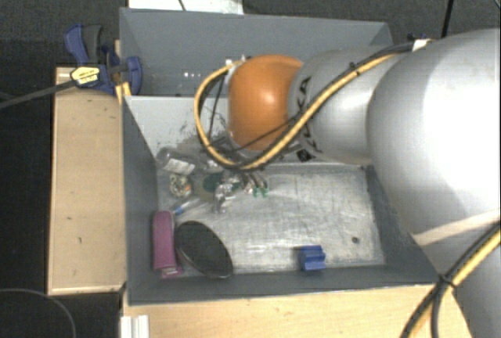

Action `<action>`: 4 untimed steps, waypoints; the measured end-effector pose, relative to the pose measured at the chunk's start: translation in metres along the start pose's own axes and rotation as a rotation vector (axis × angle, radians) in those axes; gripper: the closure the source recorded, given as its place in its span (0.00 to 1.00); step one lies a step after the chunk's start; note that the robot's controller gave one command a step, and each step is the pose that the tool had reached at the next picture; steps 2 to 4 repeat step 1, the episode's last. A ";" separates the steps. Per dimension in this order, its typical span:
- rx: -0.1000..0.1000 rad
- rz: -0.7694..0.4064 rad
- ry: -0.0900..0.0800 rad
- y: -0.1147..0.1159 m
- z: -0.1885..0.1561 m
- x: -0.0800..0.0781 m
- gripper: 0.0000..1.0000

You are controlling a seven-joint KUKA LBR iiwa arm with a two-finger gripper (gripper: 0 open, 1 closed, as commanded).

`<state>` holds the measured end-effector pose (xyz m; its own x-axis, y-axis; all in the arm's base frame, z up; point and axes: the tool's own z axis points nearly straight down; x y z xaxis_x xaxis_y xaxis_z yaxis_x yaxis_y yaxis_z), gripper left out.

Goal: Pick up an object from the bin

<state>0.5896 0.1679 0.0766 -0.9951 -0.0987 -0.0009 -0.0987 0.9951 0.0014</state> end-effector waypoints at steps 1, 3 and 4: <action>0.000 -0.019 -0.009 0.005 -0.134 0.006 1.00; 0.000 -0.019 -0.009 0.005 -0.134 0.006 1.00; 0.000 -0.019 -0.009 0.005 -0.134 0.006 1.00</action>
Offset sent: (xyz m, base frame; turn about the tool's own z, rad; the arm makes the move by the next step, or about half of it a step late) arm -0.0082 0.0045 0.1284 -0.0265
